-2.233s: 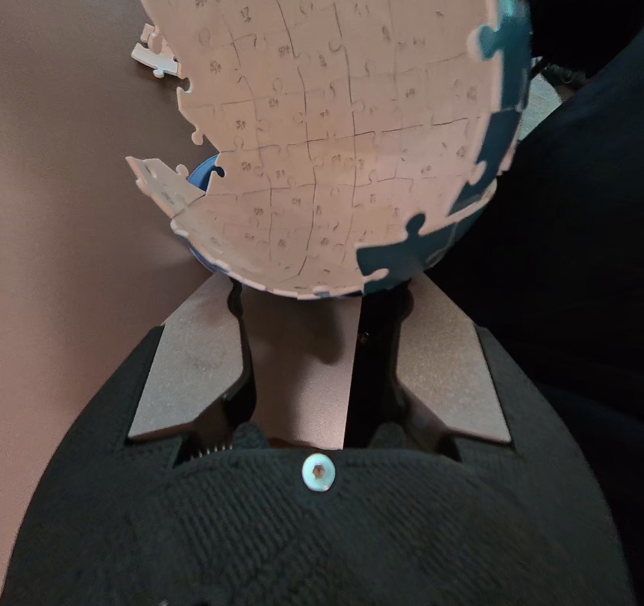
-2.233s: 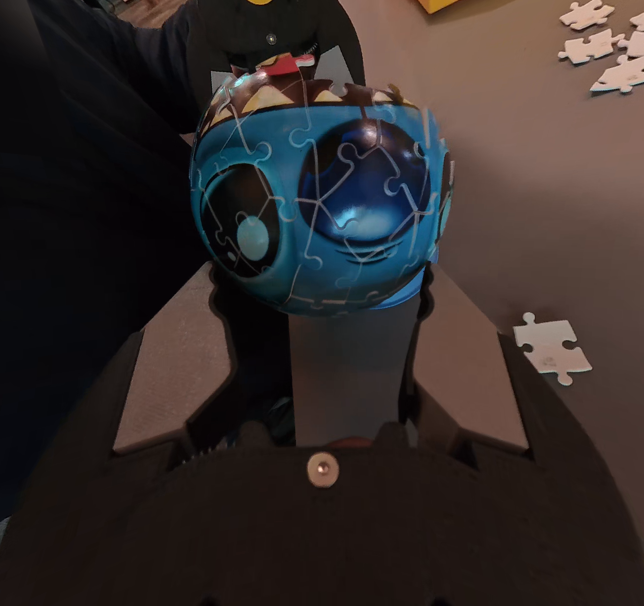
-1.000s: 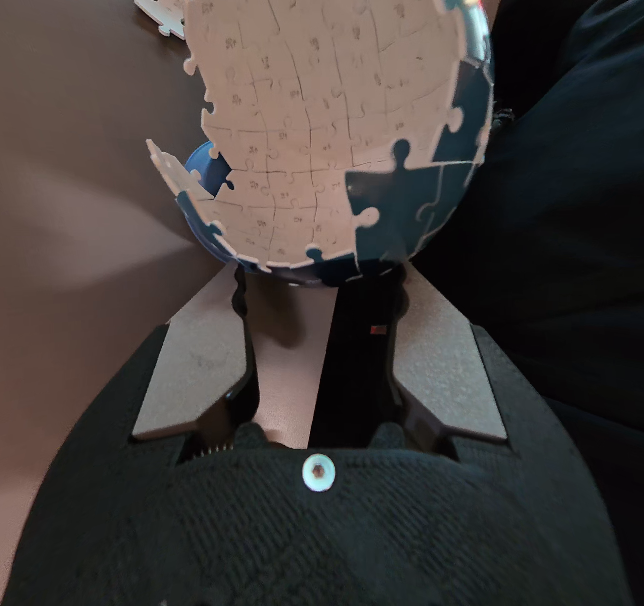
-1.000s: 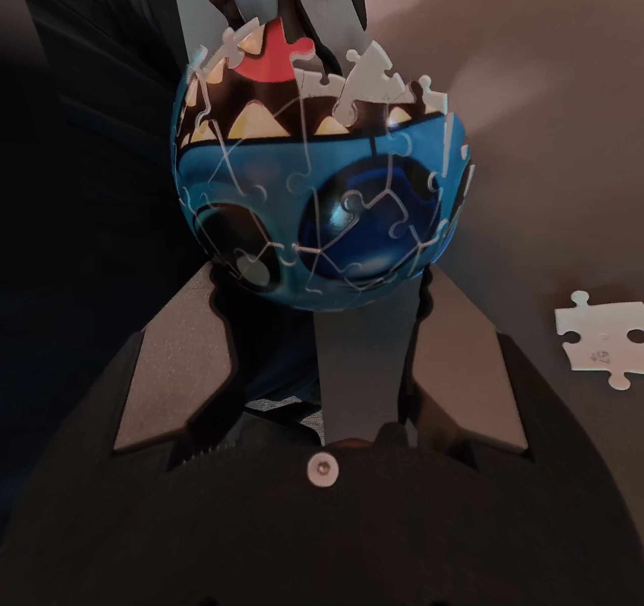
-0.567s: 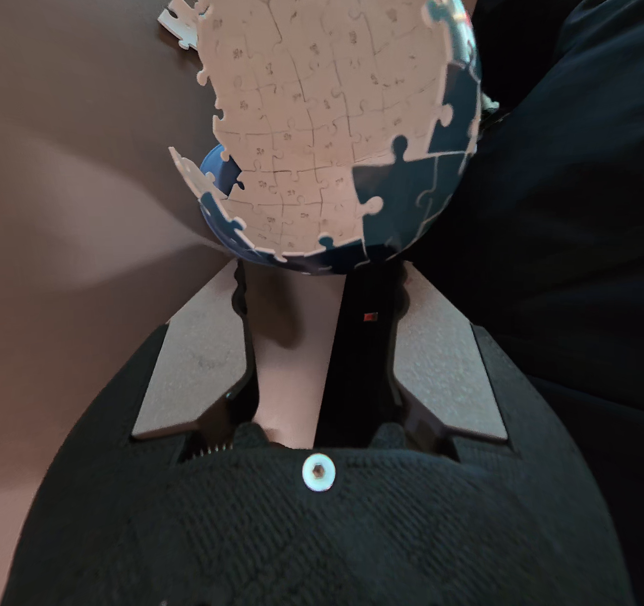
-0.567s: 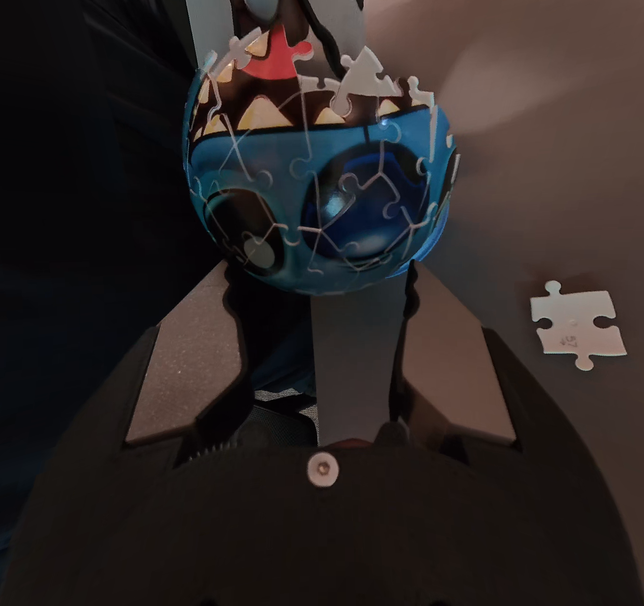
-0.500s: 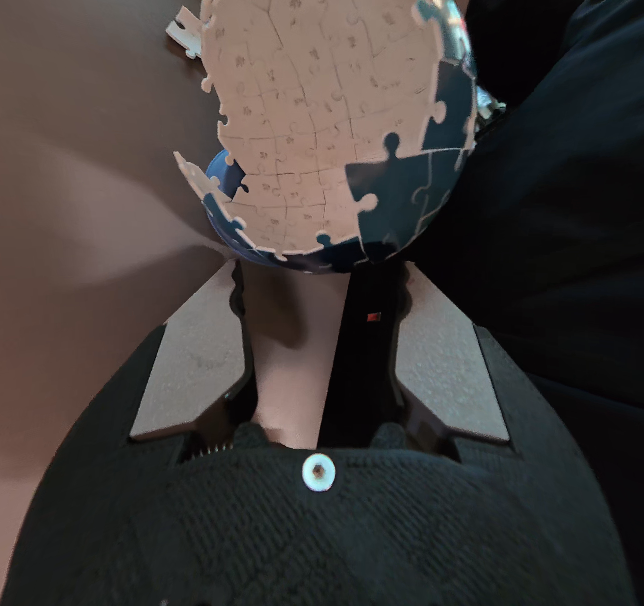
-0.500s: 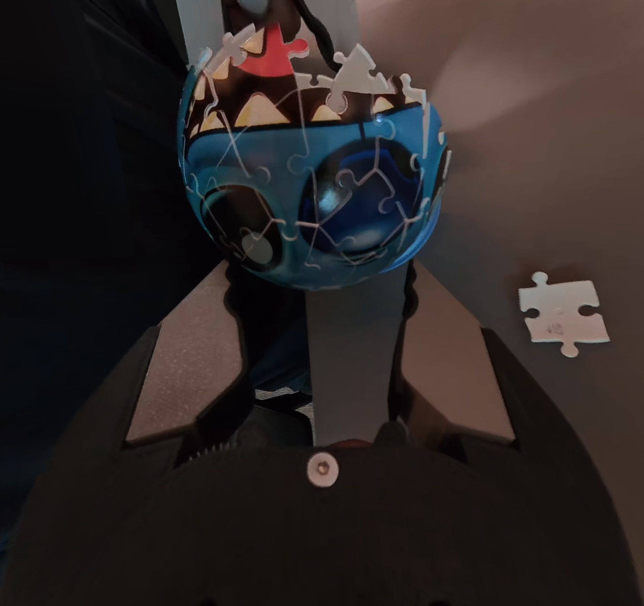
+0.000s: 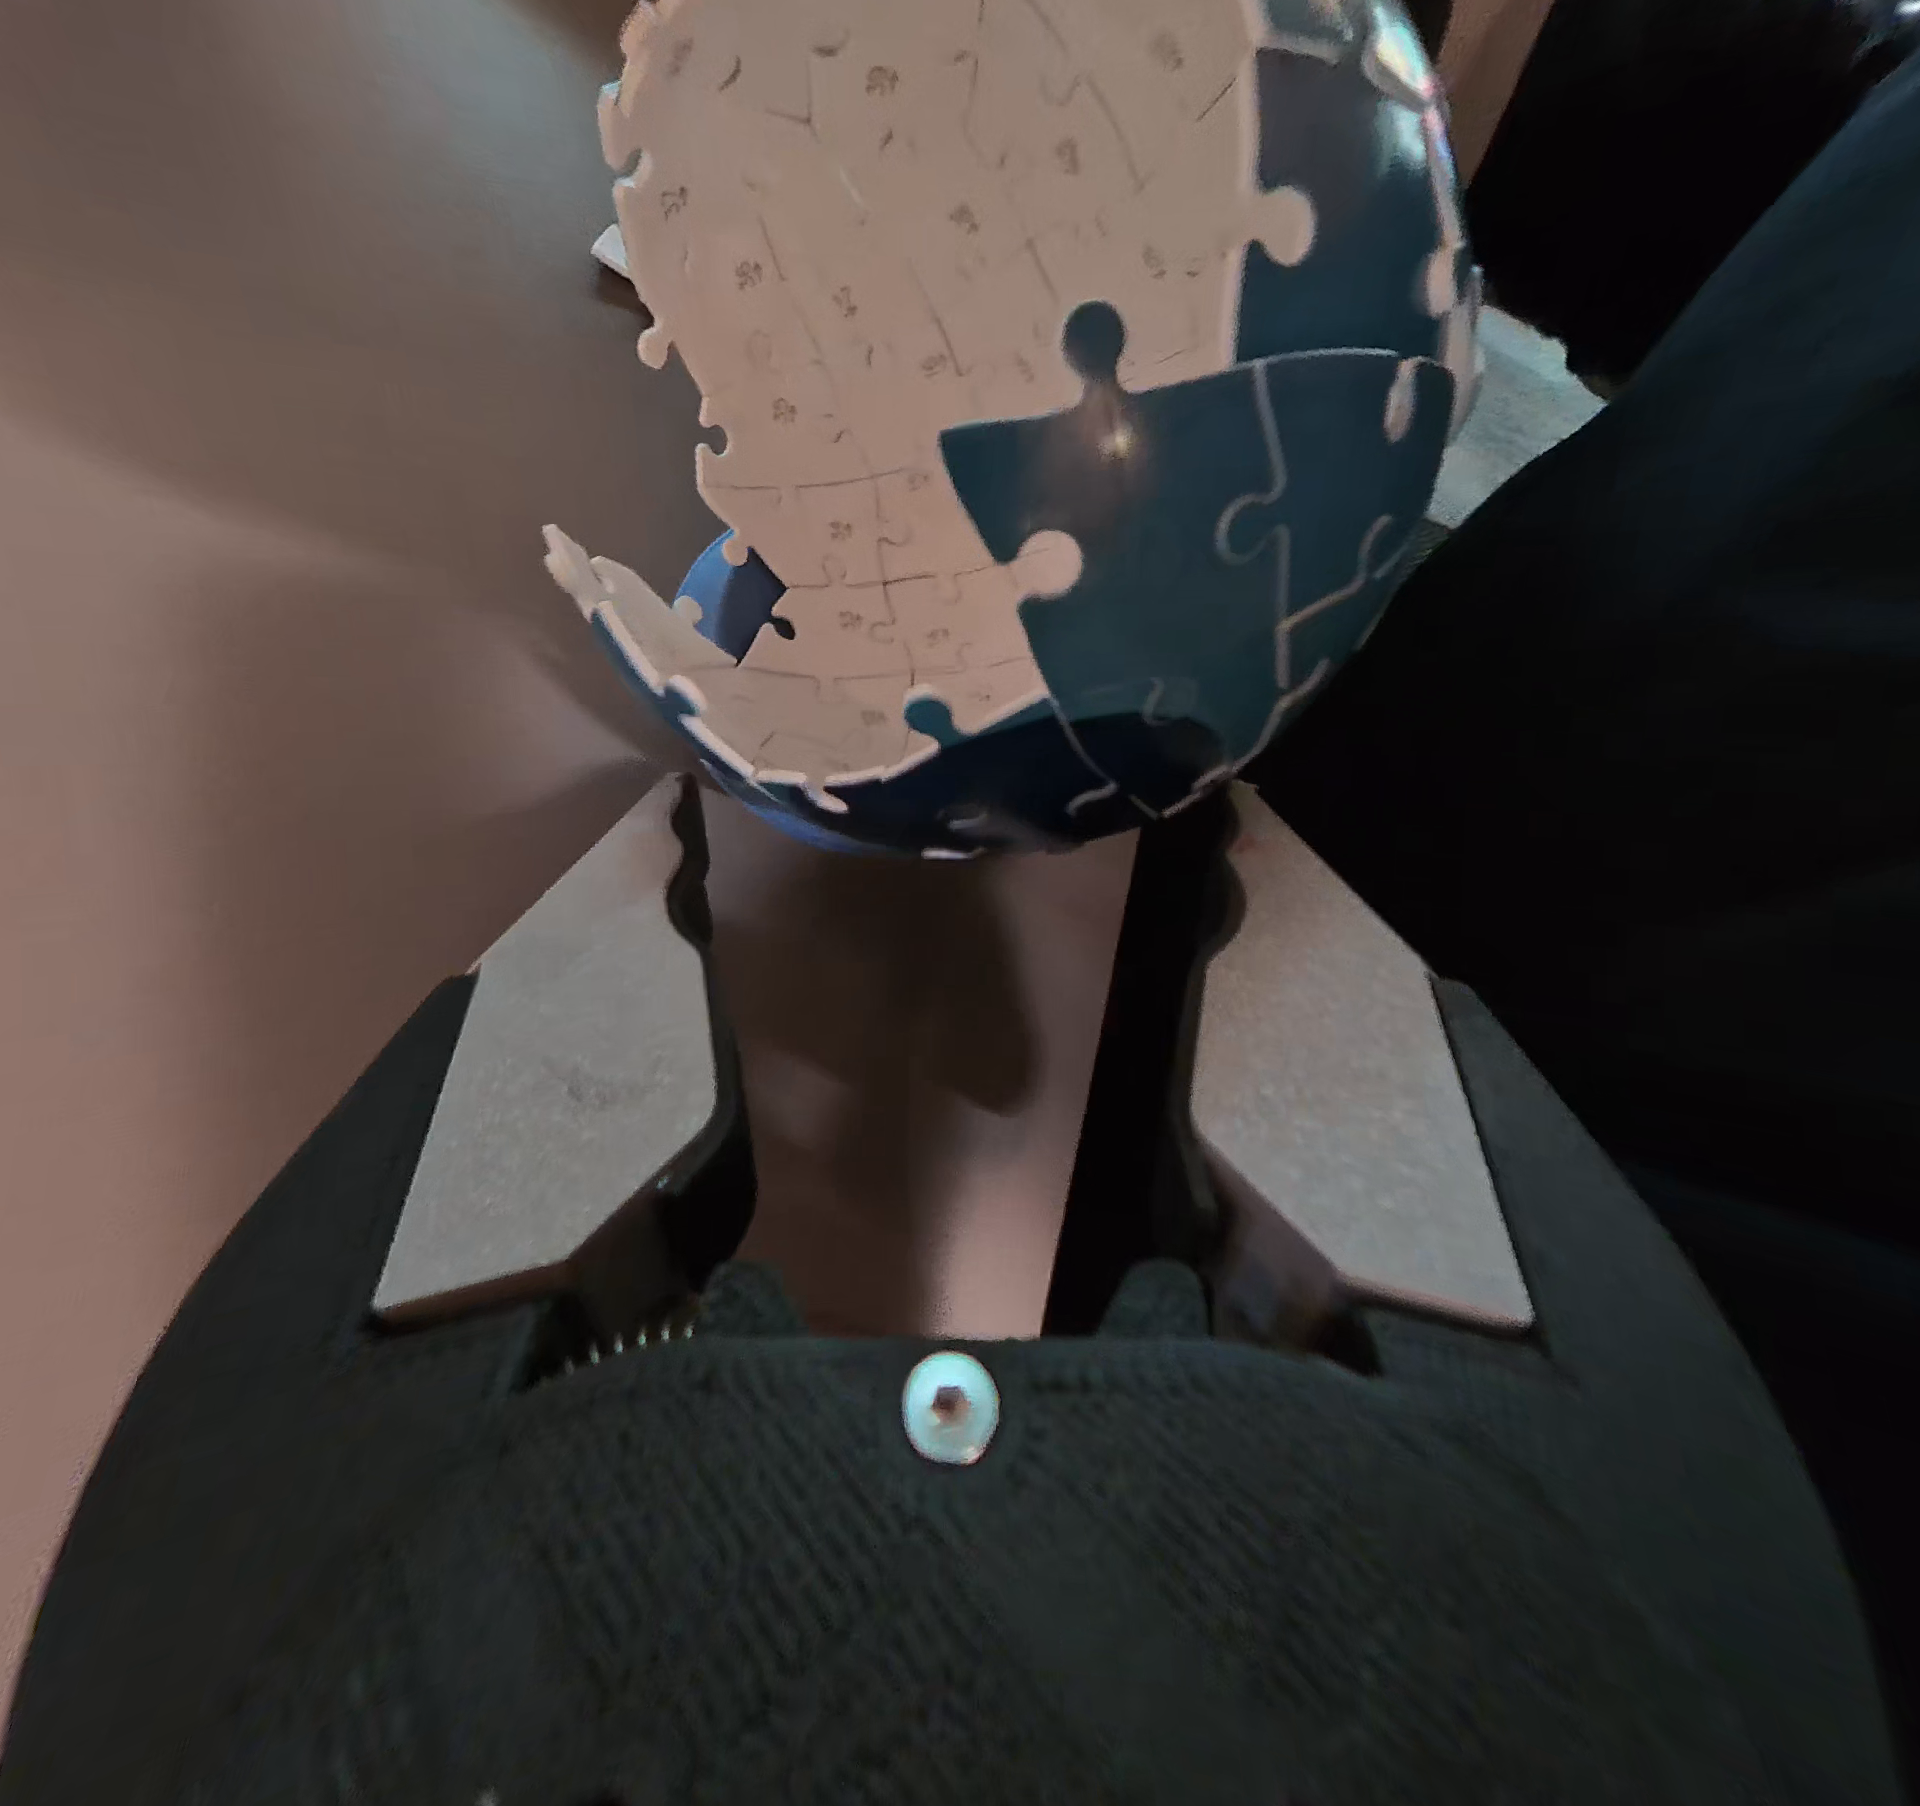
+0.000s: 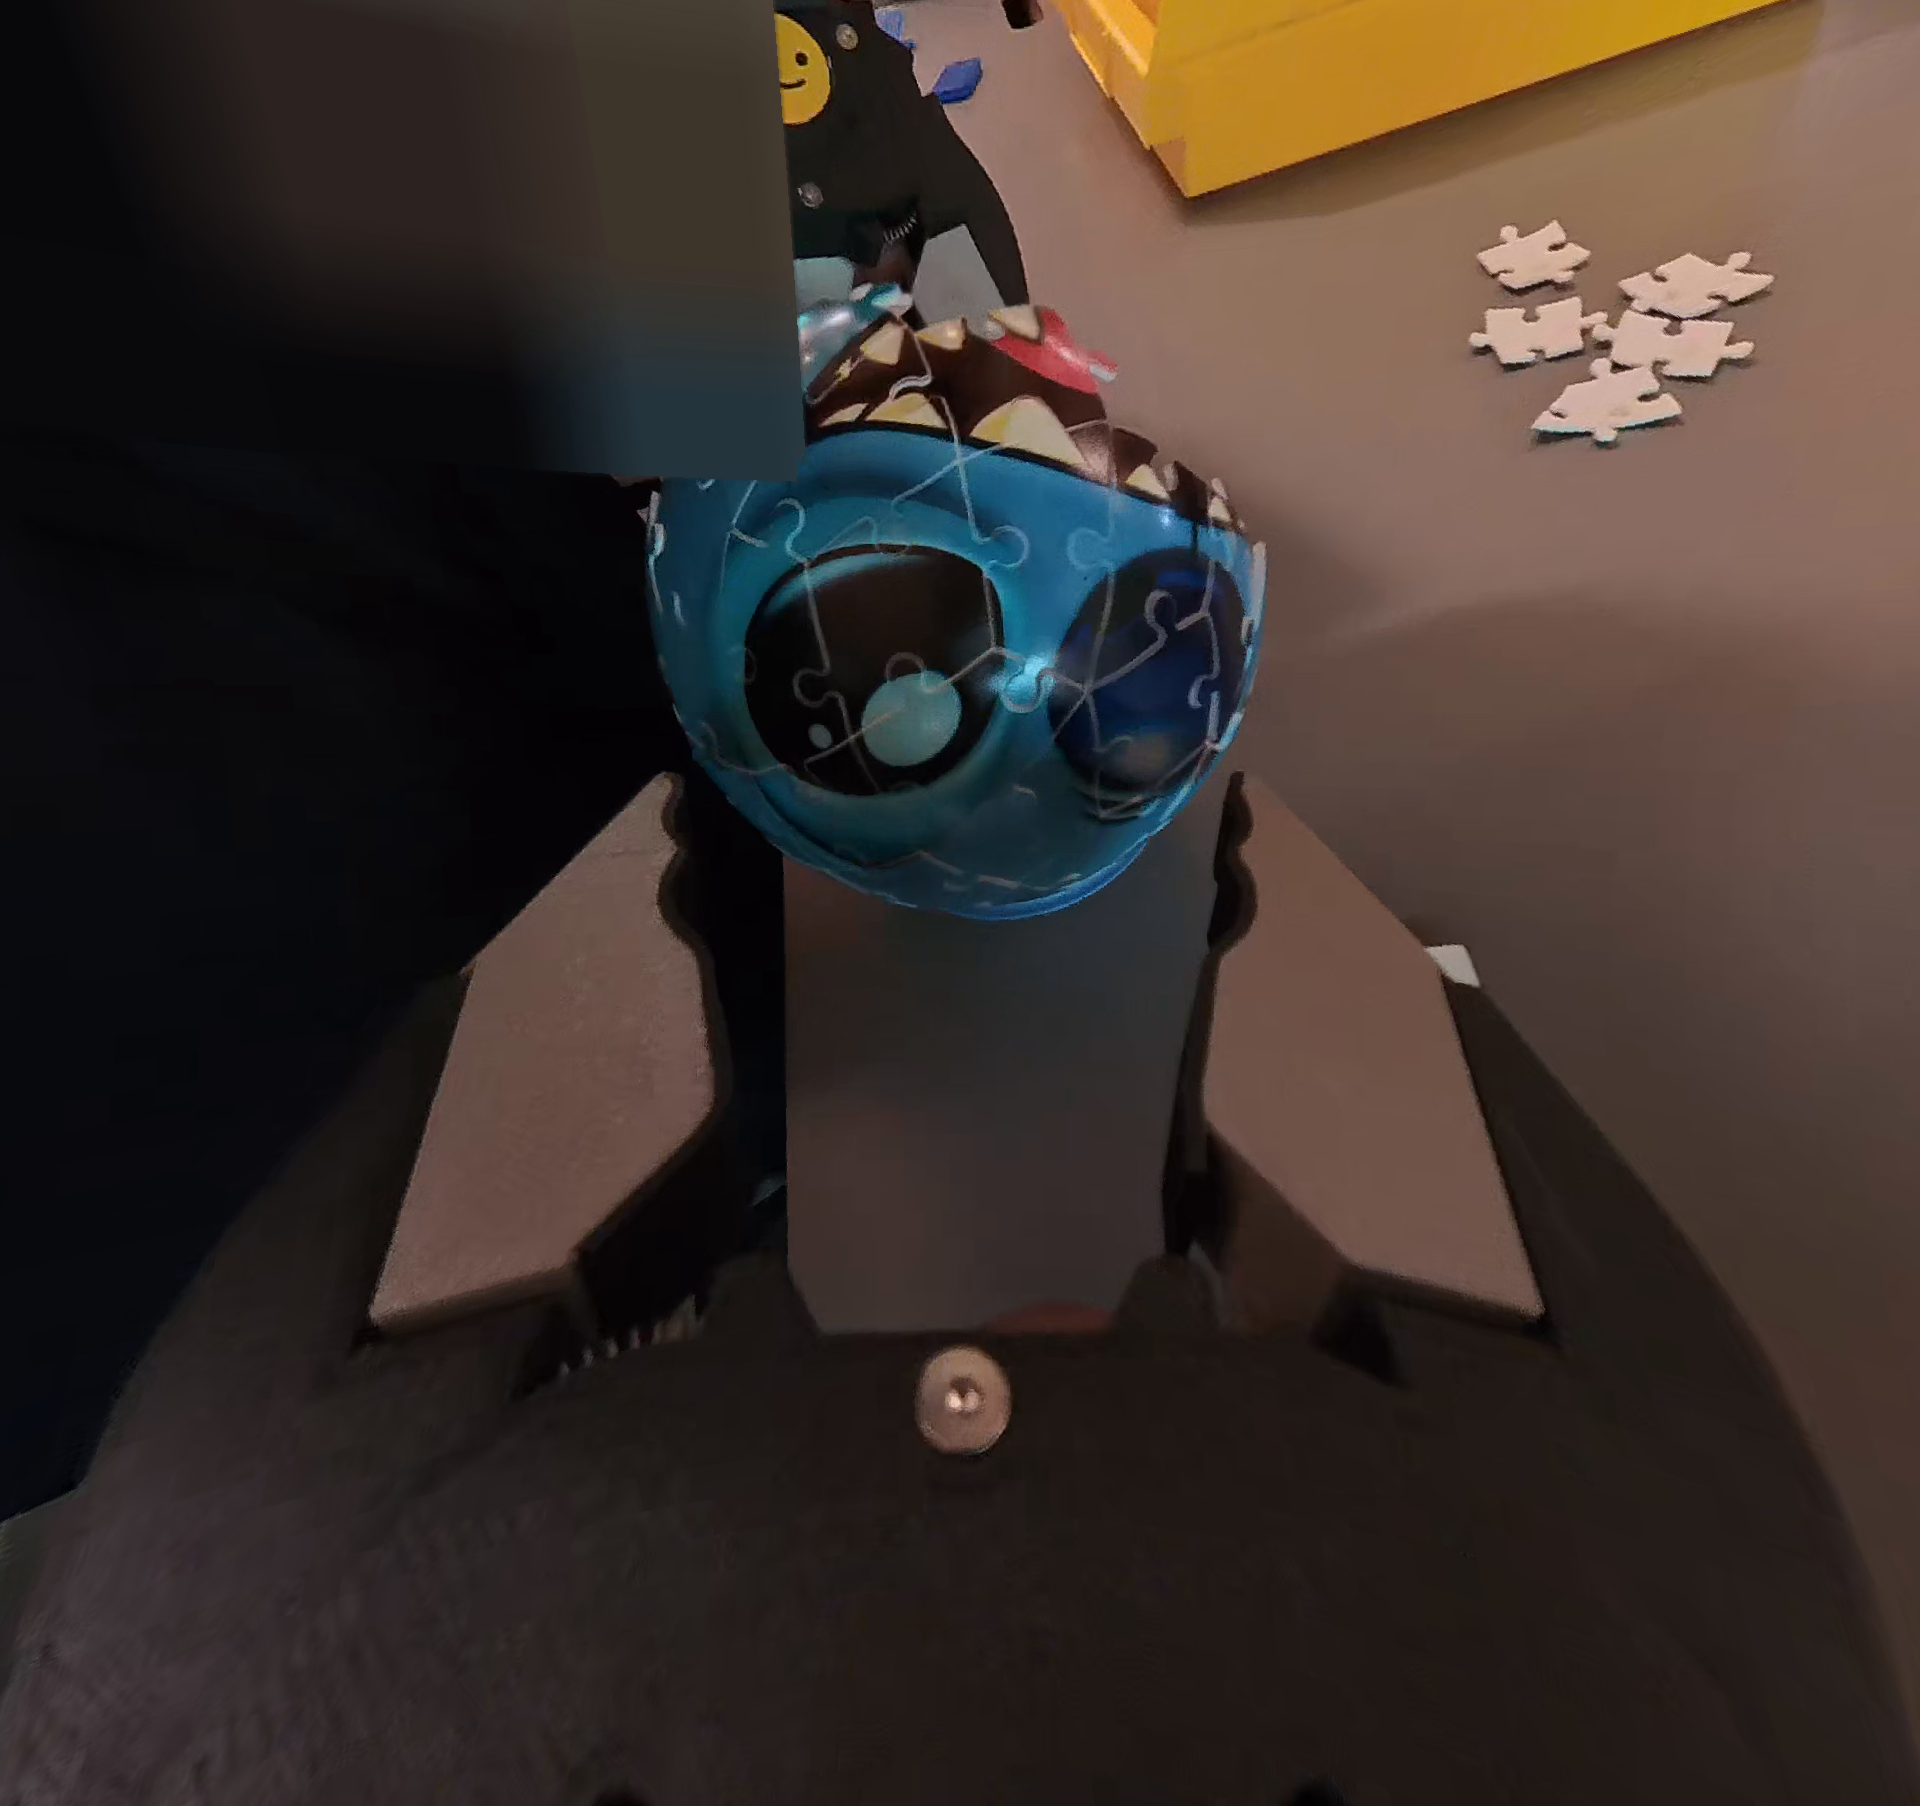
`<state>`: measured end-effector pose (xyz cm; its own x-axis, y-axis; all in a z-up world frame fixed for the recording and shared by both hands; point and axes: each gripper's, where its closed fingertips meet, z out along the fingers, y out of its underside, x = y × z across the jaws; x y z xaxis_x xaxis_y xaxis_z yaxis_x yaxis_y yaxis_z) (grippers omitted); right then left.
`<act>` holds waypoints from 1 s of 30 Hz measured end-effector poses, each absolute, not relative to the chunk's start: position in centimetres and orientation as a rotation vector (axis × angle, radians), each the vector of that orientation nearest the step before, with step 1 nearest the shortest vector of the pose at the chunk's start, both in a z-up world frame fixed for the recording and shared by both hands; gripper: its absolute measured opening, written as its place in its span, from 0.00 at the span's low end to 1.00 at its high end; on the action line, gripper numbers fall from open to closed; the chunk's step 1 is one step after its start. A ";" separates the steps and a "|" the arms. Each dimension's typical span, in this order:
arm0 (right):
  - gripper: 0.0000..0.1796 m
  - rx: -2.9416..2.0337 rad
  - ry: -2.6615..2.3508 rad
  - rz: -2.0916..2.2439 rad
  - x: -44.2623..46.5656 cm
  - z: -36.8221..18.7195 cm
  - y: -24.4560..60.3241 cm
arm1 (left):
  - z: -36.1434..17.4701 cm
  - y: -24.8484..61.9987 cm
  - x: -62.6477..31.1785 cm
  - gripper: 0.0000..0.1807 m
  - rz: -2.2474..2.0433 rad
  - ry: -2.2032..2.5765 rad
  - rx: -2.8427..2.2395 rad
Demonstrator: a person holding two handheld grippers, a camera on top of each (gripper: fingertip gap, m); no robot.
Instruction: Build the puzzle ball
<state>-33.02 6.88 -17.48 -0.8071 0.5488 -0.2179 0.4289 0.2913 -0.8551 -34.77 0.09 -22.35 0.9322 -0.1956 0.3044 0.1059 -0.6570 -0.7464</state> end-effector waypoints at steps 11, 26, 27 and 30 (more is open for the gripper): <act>0.54 -0.918 -2.467 1.415 -33.1 -19.4 6.1 | -22.7 0.5 -34.1 0.52 -0.489 0.062 -2.230; 0.56 -0.929 -2.514 1.453 -33.3 -18.5 6.4 | -22.8 1.0 -33.3 0.52 -0.543 -0.034 -2.232; 0.56 -0.930 -2.519 1.451 -33.3 -18.5 6.4 | -22.7 1.1 -33.2 0.52 -0.546 -0.043 -2.229; 0.56 -0.931 -2.545 1.442 -33.2 -18.6 6.5 | -22.8 1.1 -33.0 0.52 -0.557 -0.068 -2.231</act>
